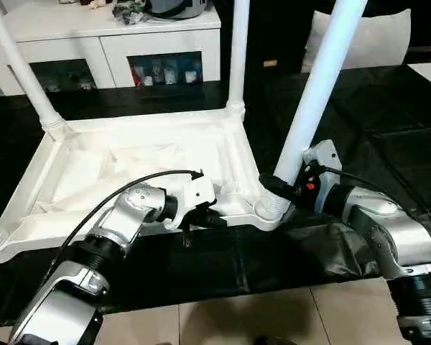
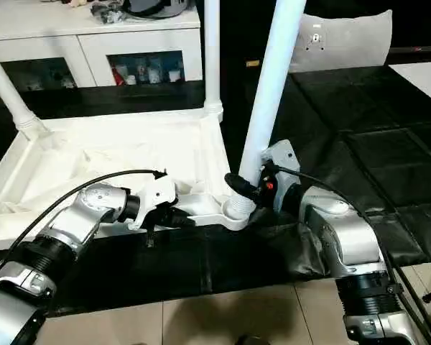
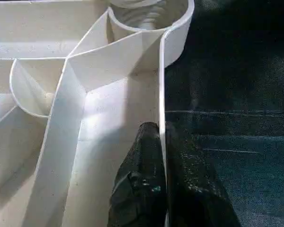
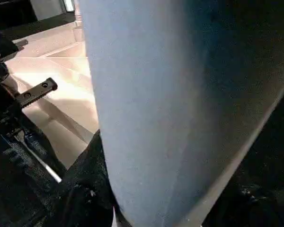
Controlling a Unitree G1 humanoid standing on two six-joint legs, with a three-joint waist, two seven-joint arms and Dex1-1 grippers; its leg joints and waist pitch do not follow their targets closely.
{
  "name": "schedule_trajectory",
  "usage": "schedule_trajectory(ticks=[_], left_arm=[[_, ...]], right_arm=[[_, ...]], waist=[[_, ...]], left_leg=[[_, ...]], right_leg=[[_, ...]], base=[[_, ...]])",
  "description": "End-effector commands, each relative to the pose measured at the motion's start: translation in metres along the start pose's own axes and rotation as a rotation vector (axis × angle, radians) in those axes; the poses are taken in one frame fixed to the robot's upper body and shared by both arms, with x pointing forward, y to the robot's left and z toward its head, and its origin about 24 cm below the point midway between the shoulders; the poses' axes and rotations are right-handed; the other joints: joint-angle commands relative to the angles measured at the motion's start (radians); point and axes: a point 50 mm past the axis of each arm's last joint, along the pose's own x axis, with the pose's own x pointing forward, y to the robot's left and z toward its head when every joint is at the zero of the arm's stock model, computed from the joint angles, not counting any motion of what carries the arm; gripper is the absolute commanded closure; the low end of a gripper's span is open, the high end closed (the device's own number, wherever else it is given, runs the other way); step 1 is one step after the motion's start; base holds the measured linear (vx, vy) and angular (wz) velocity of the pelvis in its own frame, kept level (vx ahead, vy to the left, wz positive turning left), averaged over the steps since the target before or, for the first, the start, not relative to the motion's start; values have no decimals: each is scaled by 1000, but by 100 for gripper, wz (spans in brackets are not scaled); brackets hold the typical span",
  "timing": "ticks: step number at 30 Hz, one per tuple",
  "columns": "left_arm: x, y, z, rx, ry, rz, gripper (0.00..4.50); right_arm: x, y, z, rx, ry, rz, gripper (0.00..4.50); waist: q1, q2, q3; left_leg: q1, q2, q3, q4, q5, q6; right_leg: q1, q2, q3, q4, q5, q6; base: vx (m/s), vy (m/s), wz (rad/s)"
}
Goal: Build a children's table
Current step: Insert table leg to table base
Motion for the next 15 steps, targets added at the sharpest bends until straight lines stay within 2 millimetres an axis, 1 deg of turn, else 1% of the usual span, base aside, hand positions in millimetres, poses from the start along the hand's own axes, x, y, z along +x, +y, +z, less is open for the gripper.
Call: schedule_trajectory(ticks=[1,3,4,5,7,9,10,11,13,15], left_arm=[[0,1,4,7,-35,-2,395],[0,3,4,26,-30,18,384],[0,4,3,29,-32,29,374],[0,4,3,29,-32,29,374],[-1,5,1,20,-25,31,368],[-2,6,-2,17,-8,29,365],[-2,6,-3,17,-7,29,365],[-3,6,-4,17,-3,27,365],[-3,6,-4,18,-2,27,396],[-4,7,-6,19,0,27,404]], right_arm=[[2,-1,-2,-5,21,9,262],[1,-1,-2,-4,18,11,262],[1,0,-2,-3,16,12,262],[1,0,-2,-3,16,12,262],[1,1,-3,-1,15,18,262],[1,3,-3,3,14,26,262],[1,3,-3,4,13,27,262],[1,4,-4,6,14,32,262],[1,4,-4,8,15,34,262],[2,7,-2,19,8,65,262]], waist=[[5,-16,-71],[8,-17,-72],[8,-13,-72],[7,-15,-72],[9,-13,-72],[9,-14,-73],[10,-11,-72],[10,-14,-73],[11,-13,-73],[12,-14,-73]], left_leg=[[-2,29,-1,-65,-176,98],[0,31,-2,-66,-183,92],[-1,30,-3,-66,-188,90],[-1,30,-2,-66,-191,90],[0,29,-2,-65,-193,88],[0,30,-2,-66,-191,88],[-1,29,-3,-66,-193,88],[0,30,-3,-66,-194,88],[-1,30,-3,-66,-195,88],[0,30,-3,-66,-196,87]], right_leg=[[67,-48,49,-60,-389,-135],[67,-48,49,-61,-392,-132],[67,-48,48,-61,-393,-130],[67,-47,48,-63,-397,-128],[68,-48,48,-63,-401,-126],[68,-47,48,-62,-396,-127],[68,-47,47,-62,-397,-127],[68,-47,47,-62,-394,-128],[68,-47,48,-62,-392,-131],[68,-49,48,-62,-397,-130]], base=[[0,0,0],[0,0,0],[0,0,0],[0,0,0],[0,0,0],[0,0,0],[0,0,0],[0,0,0],[0,0,0],[0,0,0]])
